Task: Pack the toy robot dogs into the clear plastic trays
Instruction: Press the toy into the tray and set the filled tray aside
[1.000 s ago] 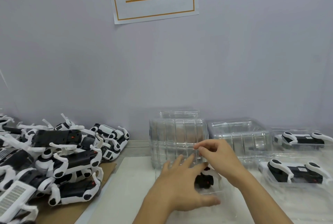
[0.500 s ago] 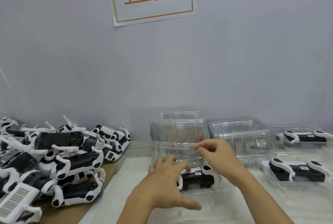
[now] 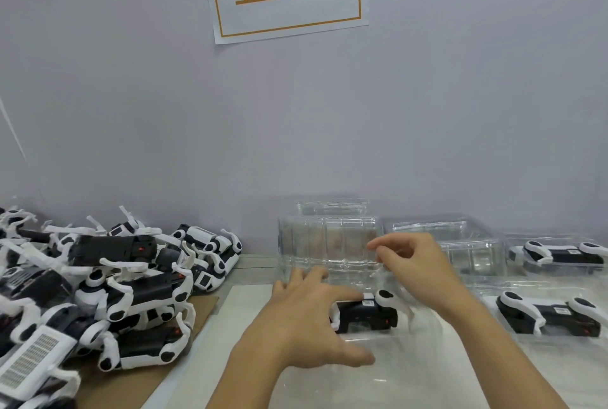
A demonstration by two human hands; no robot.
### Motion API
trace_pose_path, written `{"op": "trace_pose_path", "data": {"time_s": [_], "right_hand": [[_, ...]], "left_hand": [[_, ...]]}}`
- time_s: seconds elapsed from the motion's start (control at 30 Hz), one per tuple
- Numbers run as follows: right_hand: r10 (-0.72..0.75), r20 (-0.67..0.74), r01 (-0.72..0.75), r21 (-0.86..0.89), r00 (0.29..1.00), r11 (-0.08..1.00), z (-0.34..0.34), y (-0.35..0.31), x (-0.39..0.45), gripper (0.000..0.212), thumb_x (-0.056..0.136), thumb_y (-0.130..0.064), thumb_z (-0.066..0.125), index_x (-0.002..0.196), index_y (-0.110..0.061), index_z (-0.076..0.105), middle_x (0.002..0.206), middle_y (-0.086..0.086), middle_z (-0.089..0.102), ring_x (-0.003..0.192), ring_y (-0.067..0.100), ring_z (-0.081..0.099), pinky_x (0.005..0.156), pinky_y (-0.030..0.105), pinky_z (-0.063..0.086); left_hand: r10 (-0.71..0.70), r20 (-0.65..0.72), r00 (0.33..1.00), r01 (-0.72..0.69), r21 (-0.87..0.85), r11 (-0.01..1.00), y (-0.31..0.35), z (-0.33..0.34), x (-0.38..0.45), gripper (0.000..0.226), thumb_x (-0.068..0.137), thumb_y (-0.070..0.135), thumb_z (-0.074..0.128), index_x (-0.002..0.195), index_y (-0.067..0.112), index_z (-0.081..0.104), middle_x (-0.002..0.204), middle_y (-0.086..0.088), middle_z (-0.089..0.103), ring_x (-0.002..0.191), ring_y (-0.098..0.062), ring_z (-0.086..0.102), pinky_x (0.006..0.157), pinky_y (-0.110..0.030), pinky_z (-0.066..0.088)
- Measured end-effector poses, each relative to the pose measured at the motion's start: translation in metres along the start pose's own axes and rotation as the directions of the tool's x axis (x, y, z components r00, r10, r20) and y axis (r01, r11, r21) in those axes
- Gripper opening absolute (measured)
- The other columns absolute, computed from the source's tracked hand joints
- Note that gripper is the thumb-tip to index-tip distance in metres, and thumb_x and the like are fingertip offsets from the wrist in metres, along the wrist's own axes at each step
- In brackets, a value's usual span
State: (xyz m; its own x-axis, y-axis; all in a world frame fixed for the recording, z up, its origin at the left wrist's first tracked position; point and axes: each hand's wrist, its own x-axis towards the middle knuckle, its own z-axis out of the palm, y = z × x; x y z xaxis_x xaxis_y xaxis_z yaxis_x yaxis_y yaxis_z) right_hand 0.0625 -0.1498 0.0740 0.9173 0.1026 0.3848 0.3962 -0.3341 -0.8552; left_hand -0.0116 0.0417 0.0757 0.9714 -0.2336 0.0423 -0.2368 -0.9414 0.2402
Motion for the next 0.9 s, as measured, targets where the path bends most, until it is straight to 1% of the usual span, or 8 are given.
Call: {"op": "trace_pose_path", "data": {"time_s": [0.17, 0.23, 0.37, 0.47, 0.53, 0.6, 0.67, 0.9], "right_hand": [[-0.069, -0.083, 0.074, 0.058, 0.994, 0.996, -0.024, -0.025, 0.002, 0.026, 0.093, -0.005, 0.062, 0.084, -0.024, 0.079, 0.074, -0.007, 0.075, 0.073, -0.001, 0.068, 0.067, 0.008, 0.048], [-0.118, -0.125, 0.123, 0.032, 0.985, 0.992, -0.034, -0.035, 0.002, 0.024, 0.092, -0.009, 0.064, 0.086, -0.026, 0.079, 0.080, -0.010, 0.076, 0.077, -0.004, 0.068, 0.065, 0.004, 0.045], [-0.185, -0.171, 0.189, 0.011, 0.968, 0.982, -0.046, -0.048, 0.001, 0.019, 0.092, -0.022, 0.066, 0.096, -0.038, 0.076, 0.099, -0.019, 0.072, 0.093, -0.005, 0.064, 0.073, 0.012, 0.045], [-0.218, -0.146, 0.217, -0.018, 0.965, 0.976, -0.043, -0.050, 0.001, 0.029, 0.092, -0.033, 0.067, 0.117, -0.047, 0.066, 0.120, -0.020, 0.062, 0.109, -0.001, 0.059, 0.084, 0.021, 0.048], [-0.214, -0.085, 0.216, 0.011, 0.973, 0.976, -0.038, -0.048, 0.001, 0.042, 0.088, -0.039, 0.069, 0.127, -0.051, 0.057, 0.124, -0.020, 0.058, 0.110, -0.003, 0.058, 0.084, 0.018, 0.049], [-0.207, -0.015, 0.208, 0.057, 0.978, 0.976, -0.035, -0.046, 0.001, 0.054, 0.082, -0.045, 0.072, 0.132, -0.054, 0.051, 0.126, -0.018, 0.058, 0.113, 0.001, 0.059, 0.084, 0.019, 0.049], [-0.212, 0.020, 0.210, 0.064, 0.977, 0.976, -0.033, -0.042, 0.001, 0.063, 0.075, -0.050, 0.073, 0.133, -0.056, 0.048, 0.129, -0.016, 0.058, 0.116, 0.008, 0.060, 0.090, 0.025, 0.050], [-0.200, 0.015, 0.200, 0.029, 0.980, 0.979, -0.028, -0.034, 0.004, 0.065, 0.079, -0.039, 0.080, 0.133, -0.054, 0.049, 0.129, -0.016, 0.058, 0.118, 0.011, 0.060, 0.095, 0.035, 0.053]], "left_hand": [[0.070, -0.167, 0.983, -0.074, -0.020, 0.997, 0.016, -0.016, -0.007, 0.085, 0.060, 0.081, 0.063, 0.137, 0.063, 0.032, 0.141, 0.020, 0.024, 0.129, -0.002, 0.015, 0.106, -0.035, 0.022], [0.086, -0.257, 0.963, -0.090, 0.000, 0.996, 0.021, -0.021, -0.009, 0.086, 0.060, 0.082, 0.060, 0.138, 0.062, 0.030, 0.143, 0.020, 0.021, 0.132, -0.003, 0.011, 0.106, -0.034, 0.020], [0.147, -0.488, 0.860, -0.049, 0.209, 0.977, 0.027, -0.027, -0.009, 0.084, 0.065, 0.083, 0.055, 0.140, 0.055, 0.030, 0.152, 0.006, 0.019, 0.143, -0.026, 0.011, 0.116, -0.046, 0.016], [0.164, -0.587, 0.793, 0.032, 0.309, 0.951, 0.030, -0.029, -0.010, 0.080, 0.066, 0.078, 0.053, 0.138, 0.046, 0.044, 0.152, -0.011, 0.033, 0.139, -0.042, 0.027, 0.111, -0.059, 0.029], [0.177, -0.641, 0.747, 0.071, 0.341, 0.937, 0.028, -0.028, -0.008, 0.083, 0.062, 0.072, 0.068, 0.136, 0.040, 0.050, 0.148, -0.016, 0.040, 0.136, -0.047, 0.035, 0.105, -0.064, 0.036], [0.165, -0.669, 0.724, 0.102, 0.340, 0.935, 0.025, -0.026, -0.005, 0.088, 0.056, 0.066, 0.081, 0.135, 0.039, 0.052, 0.148, -0.017, 0.041, 0.136, -0.048, 0.035, 0.103, -0.066, 0.037], [0.157, -0.674, 0.722, 0.118, 0.344, 0.932, 0.020, -0.024, -0.004, 0.090, 0.053, 0.062, 0.084, 0.134, 0.038, 0.053, 0.148, -0.017, 0.040, 0.137, -0.048, 0.034, 0.104, -0.067, 0.037], [0.158, -0.680, 0.716, 0.128, 0.350, 0.928, 0.011, -0.015, 0.000, 0.088, 0.051, 0.059, 0.087, 0.130, 0.037, 0.057, 0.148, -0.016, 0.038, 0.138, -0.048, 0.034, 0.106, -0.068, 0.035]]}}
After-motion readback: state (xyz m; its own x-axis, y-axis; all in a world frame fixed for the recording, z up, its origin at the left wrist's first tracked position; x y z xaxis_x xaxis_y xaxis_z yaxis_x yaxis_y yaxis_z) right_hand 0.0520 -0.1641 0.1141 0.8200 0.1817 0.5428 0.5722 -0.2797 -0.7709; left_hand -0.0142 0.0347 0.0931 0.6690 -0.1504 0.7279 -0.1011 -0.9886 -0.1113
